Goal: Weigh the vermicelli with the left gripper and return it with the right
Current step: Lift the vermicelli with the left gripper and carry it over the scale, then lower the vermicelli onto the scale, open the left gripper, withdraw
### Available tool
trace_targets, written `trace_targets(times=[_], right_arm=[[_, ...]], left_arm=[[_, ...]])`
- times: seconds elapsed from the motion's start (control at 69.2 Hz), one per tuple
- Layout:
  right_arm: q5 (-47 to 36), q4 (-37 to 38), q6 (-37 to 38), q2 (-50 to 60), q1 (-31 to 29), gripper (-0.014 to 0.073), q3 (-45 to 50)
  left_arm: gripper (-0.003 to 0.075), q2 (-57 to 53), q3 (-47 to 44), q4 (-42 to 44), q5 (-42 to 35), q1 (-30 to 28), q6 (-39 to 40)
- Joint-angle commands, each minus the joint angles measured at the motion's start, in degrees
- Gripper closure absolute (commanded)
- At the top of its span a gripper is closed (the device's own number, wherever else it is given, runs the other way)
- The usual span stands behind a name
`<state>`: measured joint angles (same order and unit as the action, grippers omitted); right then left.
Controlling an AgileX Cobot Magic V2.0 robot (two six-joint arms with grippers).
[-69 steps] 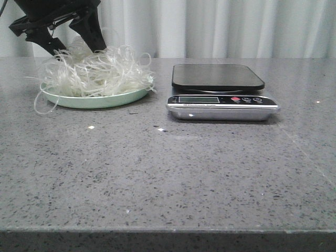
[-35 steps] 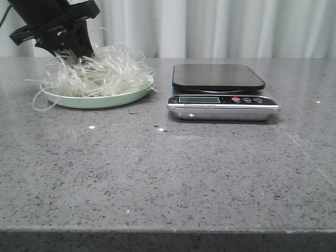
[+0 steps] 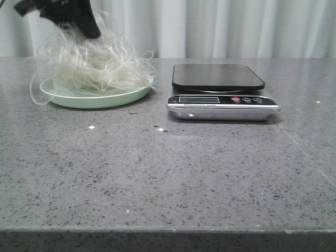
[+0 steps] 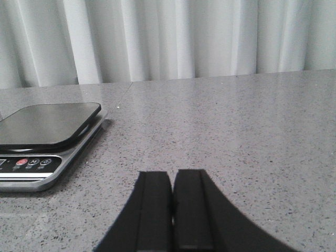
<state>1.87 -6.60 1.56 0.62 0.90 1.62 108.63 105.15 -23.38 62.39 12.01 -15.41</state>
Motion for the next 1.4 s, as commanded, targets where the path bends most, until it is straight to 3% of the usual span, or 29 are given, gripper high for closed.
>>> trace_targets(times=[0.0, 0.174, 0.347, 0.665, 0.824, 1.388], right_arm=[[-4.57, -0.02, -0.02, 0.85, -0.29, 0.0443, -0.47], [-4.57, -0.02, -0.02, 0.85, -0.29, 0.0443, -0.47], [-4.57, -0.02, -0.02, 0.85, -0.29, 0.0443, -0.47], [-4.57, -0.02, -0.02, 0.85, -0.29, 0.0443, -0.47], [-4.57, -0.02, -0.02, 0.85, -0.29, 0.0443, -0.47], [-4.62, -0.02, -0.02, 0.85, -0.29, 0.0443, -0.47]], left_arm=[[0.0582, -4.49, 6.82, -3.22, 0.11, 0.29, -0.02], [0.0582, -4.80, 14.46, -8.52, 1.28, 0.84, -0.02], [0.0582, -4.80, 20.26, -9.98, 0.01, 4.93, -0.02], [0.0582, -3.34, 21.09, -9.86, -8.36, 15.96, -0.02], [0.0583, -0.07, 21.09, -9.39, -8.93, 19.32, -0.02], [0.0583, 10.81, 21.09, -6.57, -4.21, 20.24, -0.02]])
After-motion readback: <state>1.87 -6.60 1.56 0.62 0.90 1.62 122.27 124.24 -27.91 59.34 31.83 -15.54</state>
